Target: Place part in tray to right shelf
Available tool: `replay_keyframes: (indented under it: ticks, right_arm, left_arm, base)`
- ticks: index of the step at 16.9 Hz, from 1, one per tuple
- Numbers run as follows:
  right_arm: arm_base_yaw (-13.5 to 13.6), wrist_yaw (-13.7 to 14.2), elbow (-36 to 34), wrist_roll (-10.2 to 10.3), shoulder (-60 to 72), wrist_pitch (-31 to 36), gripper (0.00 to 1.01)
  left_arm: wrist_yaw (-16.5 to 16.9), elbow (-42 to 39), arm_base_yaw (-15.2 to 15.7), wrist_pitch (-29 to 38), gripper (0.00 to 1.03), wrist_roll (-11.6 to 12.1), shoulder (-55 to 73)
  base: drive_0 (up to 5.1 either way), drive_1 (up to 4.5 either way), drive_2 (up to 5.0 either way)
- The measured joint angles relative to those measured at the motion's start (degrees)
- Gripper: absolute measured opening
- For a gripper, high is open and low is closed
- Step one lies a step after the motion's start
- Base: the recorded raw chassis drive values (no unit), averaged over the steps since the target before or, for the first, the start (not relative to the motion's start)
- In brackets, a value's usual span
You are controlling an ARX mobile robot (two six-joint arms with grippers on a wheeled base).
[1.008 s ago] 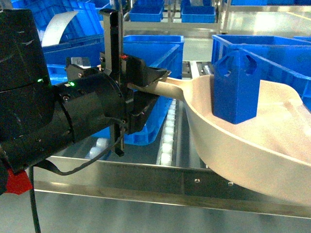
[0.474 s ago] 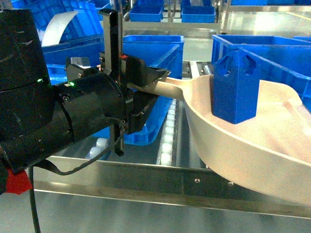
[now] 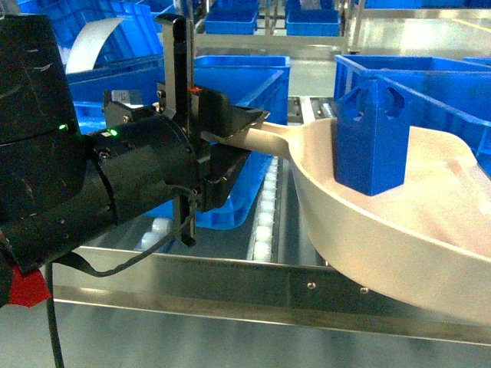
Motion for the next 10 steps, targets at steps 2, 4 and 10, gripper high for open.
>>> replay_keyframes:
  ticks: [2,4,10]
  right_arm:
    - [0.0,0.0,0.0,0.0,0.0,0.0,0.98]
    - [0.0,0.0,0.0,0.0,0.0,0.0,0.98]
    - [0.0,0.0,0.0,0.0,0.0,0.0,0.98]
  left_arm:
    - [0.0,0.0,0.0,0.0,0.16,0.0,0.0]
    - [0.0,0.0,0.0,0.0,0.16,0.0,0.0]
    - [0.0,0.0,0.0,0.0,0.16,0.0,0.0]
  base:
    - [0.0,0.0,0.0]
    - [0.0,0.0,0.0]
    - [0.0,0.0,0.0]
